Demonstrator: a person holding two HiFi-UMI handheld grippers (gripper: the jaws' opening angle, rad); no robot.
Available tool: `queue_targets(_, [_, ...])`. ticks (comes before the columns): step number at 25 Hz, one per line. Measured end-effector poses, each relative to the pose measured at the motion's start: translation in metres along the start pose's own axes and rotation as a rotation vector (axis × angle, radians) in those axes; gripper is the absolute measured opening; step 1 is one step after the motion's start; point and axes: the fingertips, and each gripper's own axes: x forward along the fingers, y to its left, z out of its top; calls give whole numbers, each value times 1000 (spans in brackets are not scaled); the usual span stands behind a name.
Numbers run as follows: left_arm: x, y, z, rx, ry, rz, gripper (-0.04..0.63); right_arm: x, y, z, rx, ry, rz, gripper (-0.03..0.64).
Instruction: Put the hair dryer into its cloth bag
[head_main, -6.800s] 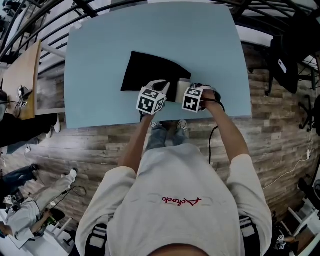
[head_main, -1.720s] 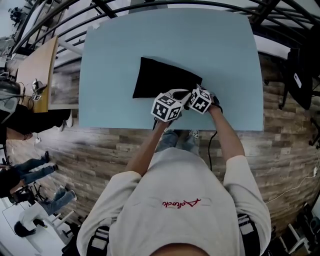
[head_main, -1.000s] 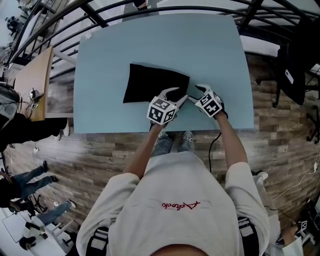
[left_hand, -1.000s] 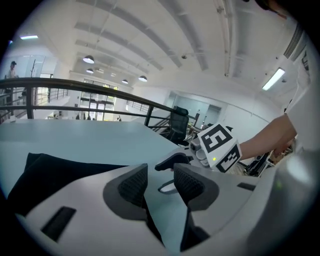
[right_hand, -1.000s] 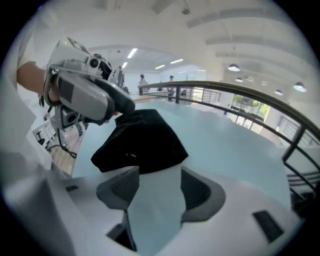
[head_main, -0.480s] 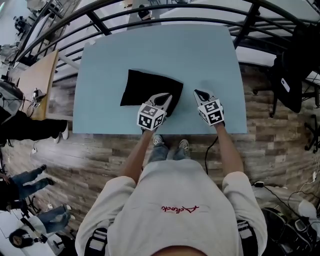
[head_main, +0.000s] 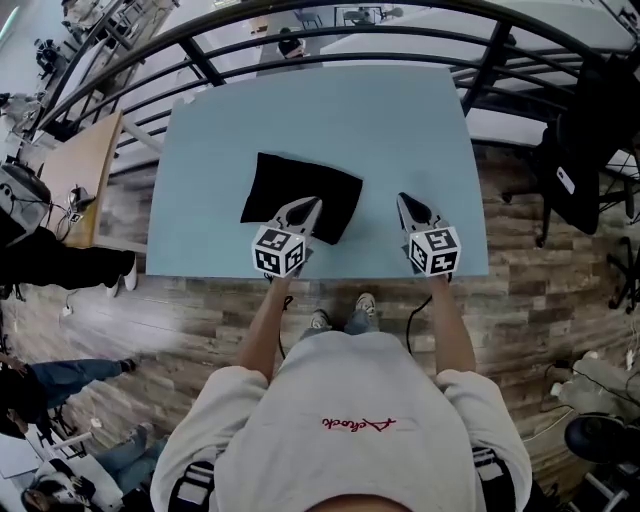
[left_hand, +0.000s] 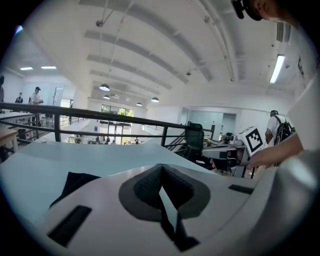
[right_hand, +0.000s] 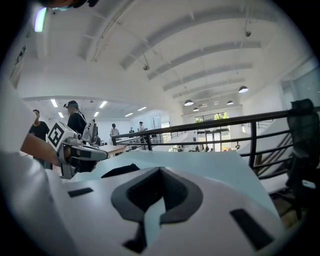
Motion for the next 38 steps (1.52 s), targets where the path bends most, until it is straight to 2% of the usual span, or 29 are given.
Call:
queue_targets(5, [-35, 20, 11, -33, -74, 50, 8, -31, -6, 9, -26, -24, -67, 15])
queue_targets(10, [-70, 24, 2, -64, -109, 82, 8, -51, 5, 12, -59, -31, -97, 15])
queue_targets(19, [-178, 31, -25, -85, -154, 107, 8, -72, 104, 10, -114, -42, -94, 15])
queue_targets(25, [-242, 20, -48, -93, -171, 110, 8, -98, 169, -6, -124, -41, -85, 17])
queue_targets(33, [-303, -10, -69, -78, -198, 100, 8, -147, 221, -24, -127, -64, -110, 15])
queue_targets(38, [-327, -30, -79, -68, -204, 98, 8, -179, 238, -35, -116, -75, -128, 15])
